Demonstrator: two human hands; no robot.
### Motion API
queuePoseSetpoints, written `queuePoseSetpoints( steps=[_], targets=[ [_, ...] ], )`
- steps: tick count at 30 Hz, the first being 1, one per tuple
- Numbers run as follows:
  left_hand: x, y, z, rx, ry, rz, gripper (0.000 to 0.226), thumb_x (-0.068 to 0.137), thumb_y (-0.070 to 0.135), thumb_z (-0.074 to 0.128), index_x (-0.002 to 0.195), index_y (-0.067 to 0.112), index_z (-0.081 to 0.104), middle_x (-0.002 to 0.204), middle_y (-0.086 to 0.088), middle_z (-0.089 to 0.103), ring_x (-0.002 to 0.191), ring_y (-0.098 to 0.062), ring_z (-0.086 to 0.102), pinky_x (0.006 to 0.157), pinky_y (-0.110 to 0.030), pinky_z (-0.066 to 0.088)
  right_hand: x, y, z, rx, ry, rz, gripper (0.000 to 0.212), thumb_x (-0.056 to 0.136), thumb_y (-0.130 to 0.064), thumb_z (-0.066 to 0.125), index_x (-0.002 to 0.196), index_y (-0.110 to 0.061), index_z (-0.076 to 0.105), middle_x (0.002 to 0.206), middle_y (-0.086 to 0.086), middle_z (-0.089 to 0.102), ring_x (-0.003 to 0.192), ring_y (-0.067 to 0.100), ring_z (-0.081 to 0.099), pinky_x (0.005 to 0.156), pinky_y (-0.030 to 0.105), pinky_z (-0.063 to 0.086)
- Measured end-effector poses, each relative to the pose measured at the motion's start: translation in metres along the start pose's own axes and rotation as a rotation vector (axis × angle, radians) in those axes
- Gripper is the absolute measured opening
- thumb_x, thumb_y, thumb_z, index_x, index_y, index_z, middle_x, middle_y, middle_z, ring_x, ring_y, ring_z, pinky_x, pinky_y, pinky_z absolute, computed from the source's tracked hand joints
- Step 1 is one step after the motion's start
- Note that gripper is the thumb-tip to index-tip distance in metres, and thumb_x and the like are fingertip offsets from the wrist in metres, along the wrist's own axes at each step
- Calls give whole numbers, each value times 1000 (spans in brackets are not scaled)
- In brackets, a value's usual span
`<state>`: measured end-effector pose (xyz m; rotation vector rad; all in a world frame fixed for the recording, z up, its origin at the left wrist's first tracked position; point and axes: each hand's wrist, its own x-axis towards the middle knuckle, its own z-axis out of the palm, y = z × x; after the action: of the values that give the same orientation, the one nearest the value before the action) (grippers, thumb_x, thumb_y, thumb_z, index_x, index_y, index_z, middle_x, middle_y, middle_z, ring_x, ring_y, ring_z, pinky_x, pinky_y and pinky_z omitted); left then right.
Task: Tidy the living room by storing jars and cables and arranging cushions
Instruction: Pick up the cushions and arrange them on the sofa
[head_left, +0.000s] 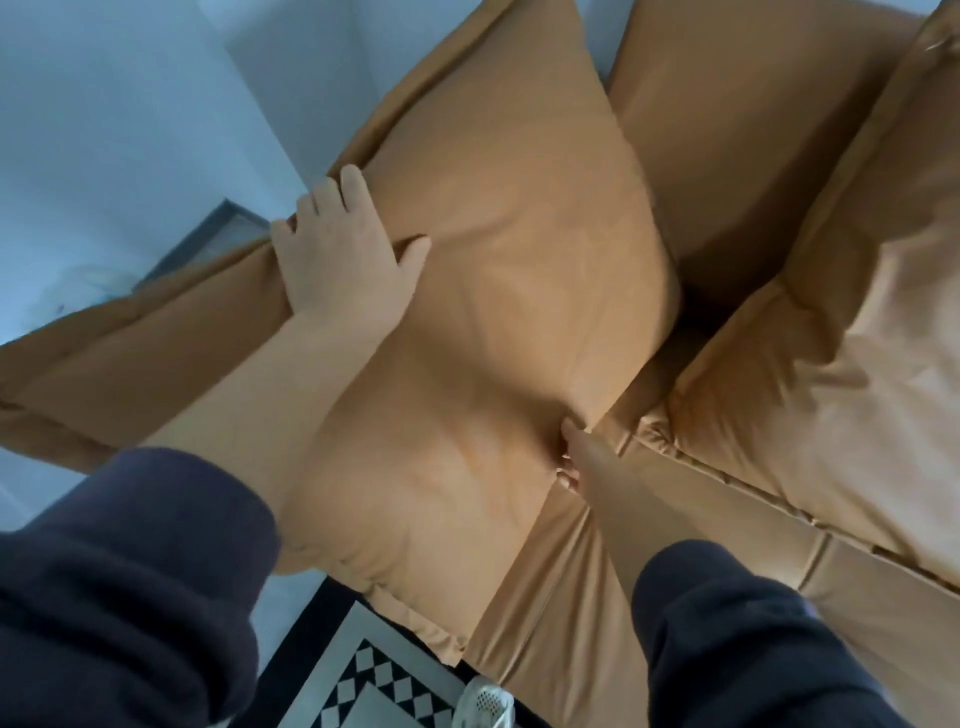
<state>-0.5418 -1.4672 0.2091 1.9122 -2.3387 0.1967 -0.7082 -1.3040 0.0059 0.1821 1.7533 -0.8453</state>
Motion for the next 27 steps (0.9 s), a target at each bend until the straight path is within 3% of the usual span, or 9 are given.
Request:
queuePoseSetpoints(
  steps=[2,5,7,9,11,14,18,24,27],
  targets=[
    [1,5,4,-28,59,60,57,93,50,51,125,4,43,122,-18,53,114,-37,50,94,-50,37,-2,-9,4,49,3,-136,17,99,-16,45,98,-8,59,74,5,56,54,13,53,40,20,39],
    [-2,9,11,-84,46,97,40,97,40,51,116,6,46,115,-17,56,109,-37,53,89,-50,38,-6,-35,12,77,12,-271,24,98,-6,38,78,-10,52,65,5,53,51,16,45,36,17,33],
    [-4,10,14,-122,23,81,34,98,37,50,114,7,46,114,-16,57,108,-37,52,90,-51,39,3,-29,5,48,102,-240,20,96,-16,40,98,-3,56,85,13,64,70,27,59,56,23,44],
    [-8,12,15,-156,15,80,31,99,36,48,110,7,47,110,-16,58,105,-37,53,88,-50,40,18,-6,-11,-69,224,-133,49,91,-35,50,126,-1,50,117,20,61,102,38,61,83,39,51],
    [-8,13,19,-159,51,86,28,99,35,46,105,8,47,104,-14,58,99,-36,54,84,-48,39,32,19,-19,-72,217,-46,69,85,-46,61,136,-3,43,128,18,55,113,39,56,95,47,49],
    [-13,14,28,-133,97,104,26,100,35,45,102,9,46,101,-12,57,96,-34,54,81,-46,39,29,27,-18,-45,159,-67,71,82,-52,66,132,-4,48,123,16,59,111,35,58,97,44,49],
    [-24,19,47,-124,11,139,31,100,36,42,111,7,47,108,-13,58,102,-33,54,85,-47,38,13,23,-34,-101,267,-184,54,88,-36,63,130,-4,51,120,15,62,107,34,60,94,43,50],
    [-35,19,43,-31,-70,161,63,95,43,41,140,1,32,138,-22,41,126,-41,41,101,-57,35,-43,5,-27,-413,298,-675,66,96,-27,49,153,-24,17,158,9,20,142,26,23,109,38,28],
    [-49,19,50,101,8,458,69,95,45,39,154,17,17,160,-17,11,146,-43,11,113,-66,13,-44,15,-12,-719,165,-718,62,99,-41,39,152,-39,6,162,0,0,148,26,6,118,46,17]
  ],
)
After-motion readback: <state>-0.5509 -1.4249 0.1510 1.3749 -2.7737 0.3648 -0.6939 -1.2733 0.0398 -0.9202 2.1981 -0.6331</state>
